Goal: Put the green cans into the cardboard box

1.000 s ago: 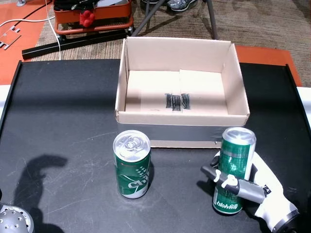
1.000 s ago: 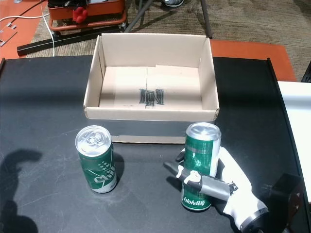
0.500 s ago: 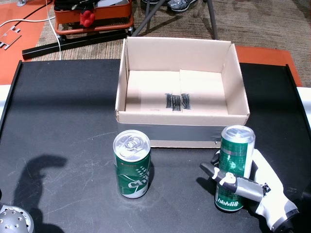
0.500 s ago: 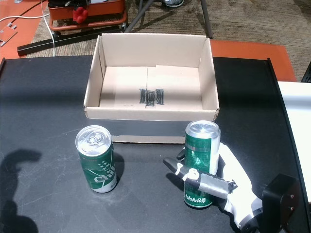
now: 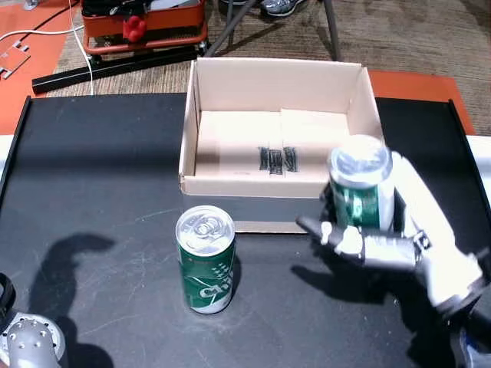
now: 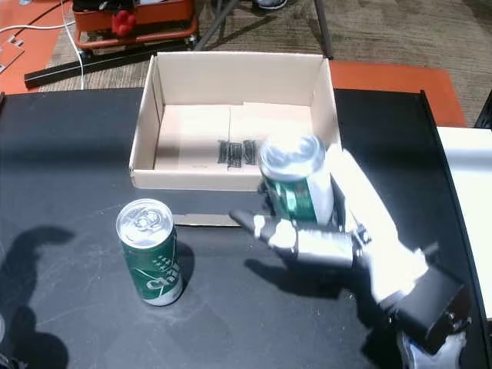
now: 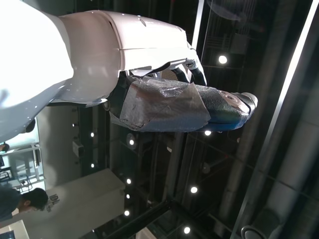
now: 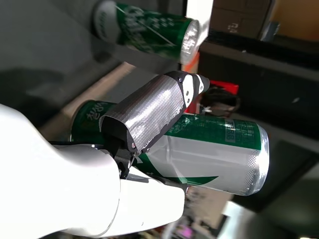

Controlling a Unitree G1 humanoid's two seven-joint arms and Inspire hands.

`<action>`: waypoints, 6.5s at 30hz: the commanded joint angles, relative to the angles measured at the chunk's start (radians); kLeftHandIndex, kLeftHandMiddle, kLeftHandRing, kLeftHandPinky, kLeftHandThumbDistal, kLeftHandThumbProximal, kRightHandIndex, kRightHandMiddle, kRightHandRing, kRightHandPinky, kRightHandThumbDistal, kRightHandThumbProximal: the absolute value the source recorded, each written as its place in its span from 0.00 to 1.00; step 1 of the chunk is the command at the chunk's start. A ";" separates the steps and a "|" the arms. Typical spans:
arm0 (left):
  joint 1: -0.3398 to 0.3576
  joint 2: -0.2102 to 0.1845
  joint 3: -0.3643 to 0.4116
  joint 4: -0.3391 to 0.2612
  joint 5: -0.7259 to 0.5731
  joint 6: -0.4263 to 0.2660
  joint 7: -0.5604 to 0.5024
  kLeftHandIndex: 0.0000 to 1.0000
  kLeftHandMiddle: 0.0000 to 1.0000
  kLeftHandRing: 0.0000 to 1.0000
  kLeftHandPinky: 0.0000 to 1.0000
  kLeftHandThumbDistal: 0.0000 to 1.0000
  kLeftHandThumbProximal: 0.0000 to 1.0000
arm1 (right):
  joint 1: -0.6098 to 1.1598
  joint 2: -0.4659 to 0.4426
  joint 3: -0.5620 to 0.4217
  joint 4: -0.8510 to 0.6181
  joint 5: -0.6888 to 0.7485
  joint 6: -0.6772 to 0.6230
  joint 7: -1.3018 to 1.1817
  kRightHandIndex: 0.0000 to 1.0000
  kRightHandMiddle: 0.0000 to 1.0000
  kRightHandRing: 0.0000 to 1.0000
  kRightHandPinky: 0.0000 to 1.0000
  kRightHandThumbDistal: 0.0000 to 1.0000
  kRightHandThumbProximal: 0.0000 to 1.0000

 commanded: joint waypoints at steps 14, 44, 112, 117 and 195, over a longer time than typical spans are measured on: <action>-0.039 -0.009 0.026 0.086 0.018 -0.087 -0.004 0.50 0.66 0.89 0.83 0.61 0.98 | -0.075 -0.128 0.065 -0.101 -0.284 -0.159 -0.330 0.00 0.09 0.31 0.14 0.77 0.26; -0.075 -0.058 0.026 0.080 -0.029 -0.052 -0.058 0.51 0.67 0.87 0.81 0.70 0.95 | -0.706 -0.201 0.298 0.160 -0.550 0.324 -0.527 0.00 0.02 0.14 0.08 0.73 0.00; -0.056 -0.122 -0.019 0.044 -0.038 -0.083 -0.070 0.51 0.66 0.85 0.82 0.60 0.91 | -0.838 -0.068 0.600 0.302 -0.701 0.722 -0.182 0.40 0.39 0.32 0.14 0.50 0.00; -0.057 -0.119 -0.018 0.042 -0.045 -0.076 -0.081 0.52 0.67 0.85 0.82 0.59 0.92 | -0.835 -0.063 0.603 0.304 -0.704 0.720 -0.186 0.46 0.42 0.34 0.16 0.52 0.00; -0.036 -0.101 -0.031 0.036 -0.023 -0.079 -0.058 0.51 0.66 0.86 0.82 0.64 0.93 | -0.301 -0.226 0.300 -0.012 -0.440 0.106 -0.713 0.75 0.74 0.73 0.75 0.77 0.19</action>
